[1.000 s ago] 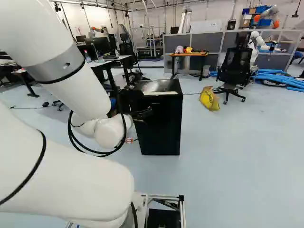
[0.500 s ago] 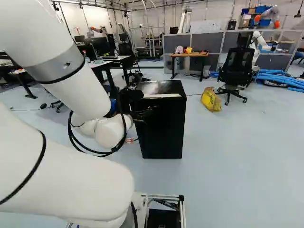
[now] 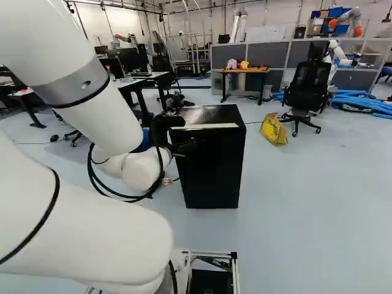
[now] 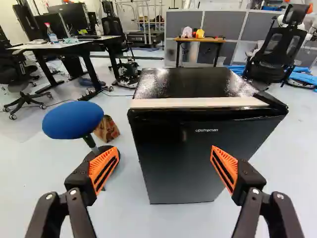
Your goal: Grab a drink from the fridge
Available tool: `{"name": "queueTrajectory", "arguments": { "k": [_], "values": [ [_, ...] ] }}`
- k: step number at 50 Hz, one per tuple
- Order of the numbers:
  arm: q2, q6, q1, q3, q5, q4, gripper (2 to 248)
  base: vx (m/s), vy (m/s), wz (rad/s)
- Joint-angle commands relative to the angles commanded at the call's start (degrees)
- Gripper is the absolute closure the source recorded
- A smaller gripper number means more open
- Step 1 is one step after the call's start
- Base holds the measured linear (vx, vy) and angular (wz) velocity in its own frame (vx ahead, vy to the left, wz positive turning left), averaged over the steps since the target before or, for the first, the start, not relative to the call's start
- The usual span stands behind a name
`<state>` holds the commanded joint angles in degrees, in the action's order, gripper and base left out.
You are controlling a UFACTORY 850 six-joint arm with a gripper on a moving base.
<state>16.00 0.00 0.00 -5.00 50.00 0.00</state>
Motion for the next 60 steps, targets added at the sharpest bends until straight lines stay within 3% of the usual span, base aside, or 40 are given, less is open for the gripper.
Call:
{"name": "queueTrajectory", "arguments": {
  "k": [60],
  "values": [
    [-0.76,0.0,0.43,-0.65,0.0,0.85,3,0.029,0.021,-0.003]
  ]
}}
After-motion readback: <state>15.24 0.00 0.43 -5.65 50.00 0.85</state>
